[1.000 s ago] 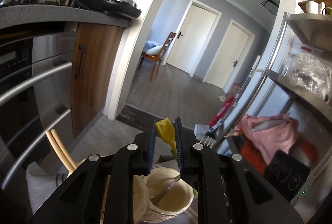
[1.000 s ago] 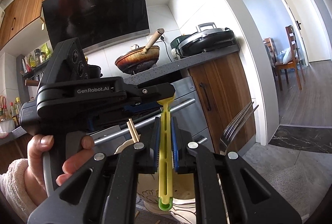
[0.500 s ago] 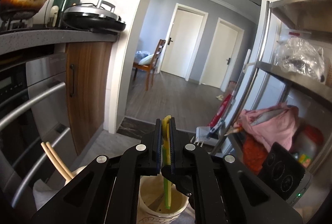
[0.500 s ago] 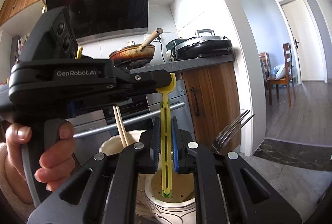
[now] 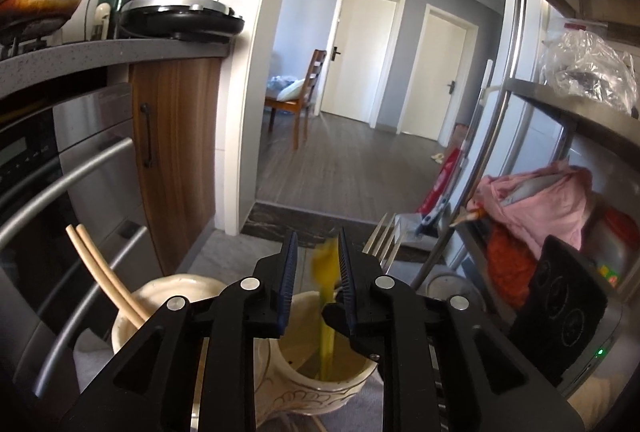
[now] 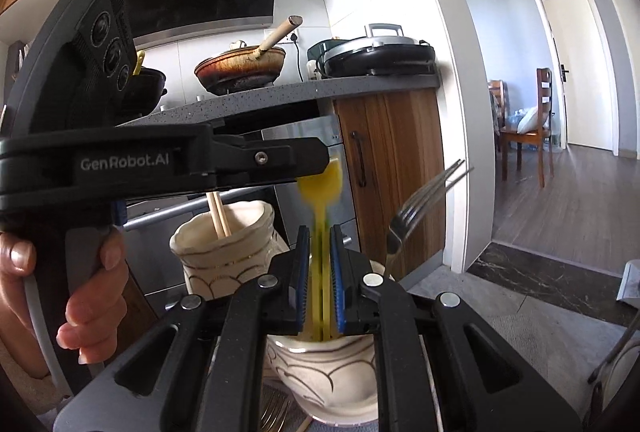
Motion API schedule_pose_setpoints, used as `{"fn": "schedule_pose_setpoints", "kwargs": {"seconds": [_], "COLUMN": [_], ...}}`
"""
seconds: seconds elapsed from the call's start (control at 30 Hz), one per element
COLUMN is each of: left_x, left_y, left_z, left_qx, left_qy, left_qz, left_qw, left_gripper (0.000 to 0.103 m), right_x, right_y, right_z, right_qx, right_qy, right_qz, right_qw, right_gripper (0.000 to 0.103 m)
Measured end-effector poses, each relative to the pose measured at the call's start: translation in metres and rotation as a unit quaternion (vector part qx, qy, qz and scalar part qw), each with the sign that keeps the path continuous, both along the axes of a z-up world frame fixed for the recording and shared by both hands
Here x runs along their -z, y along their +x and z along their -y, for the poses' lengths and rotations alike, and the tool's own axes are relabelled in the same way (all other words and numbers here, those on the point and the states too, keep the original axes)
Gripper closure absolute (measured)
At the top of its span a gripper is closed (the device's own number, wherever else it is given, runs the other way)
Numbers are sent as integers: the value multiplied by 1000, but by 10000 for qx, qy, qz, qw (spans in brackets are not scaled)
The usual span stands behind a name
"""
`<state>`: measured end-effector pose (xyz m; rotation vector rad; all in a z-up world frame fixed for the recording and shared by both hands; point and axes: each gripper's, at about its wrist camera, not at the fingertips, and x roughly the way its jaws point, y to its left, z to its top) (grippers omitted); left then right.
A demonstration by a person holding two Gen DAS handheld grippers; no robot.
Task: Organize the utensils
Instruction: 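Lower the yellow utensil into the shorter pot with the right tool and open it, then move both open tools back toward the remaining utensils on the cloth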
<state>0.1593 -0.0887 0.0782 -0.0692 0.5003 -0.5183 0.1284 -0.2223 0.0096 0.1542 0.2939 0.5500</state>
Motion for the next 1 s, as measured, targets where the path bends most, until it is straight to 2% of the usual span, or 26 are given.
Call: {"fn": "schedule_pose_setpoints", "kwargs": {"seconds": [0.03, 0.1, 0.2, 0.27, 0.33, 0.37, 0.53, 0.7, 0.83, 1.0], "left_x": [-1, -3, -7, -9, -11, -11, -5, 10, 31, 64], "left_y": [-1, -5, -15, -27, -41, -48, -89, -125, -145, -154], "left_z": [-1, -5, -9, -14, -20, -22, -38, -56, -68, -85], "left_qx": [-18, -71, -142, -190, -276, -335, -661, -967, -1190, -1506], "left_qy": [-8, -34, -71, -75, 14, 85, 480, 730, 949, 1099], "left_qz": [-9, 0, -2, 46, 119, 148, 271, 208, -13, -507], "left_qw": [10000, 10000, 9999, 9998, 9995, 9993, 9963, 9924, 9883, 9812], "left_gripper": [80, 76, 75, 74, 65, 63, 43, 26, 22, 19], "right_x": [0, 0, 1, 1, 0, -1, -1, 5, 13, 32], "right_y": [-1, -6, -14, -21, -29, -33, -62, -90, -107, -120], "right_z": [1, 5, 12, 17, 23, 25, 32, 37, 36, 29], "right_qx": [-3, 16, 89, 191, 280, 299, 326, 275, 297, 289], "right_qy": [1, -10, -17, -79, -102, -90, -325, -583, -872, -1227], "right_qz": [-21, -73, -129, -252, -416, -489, -763, -1022, -1275, -1606], "right_qw": [10000, 10000, 9999, 9995, 9987, 9983, 9960, 9927, 9876, 9789], "right_gripper": [89, 78, 77, 72, 58, 55, 28, 16, 13, 11]}}
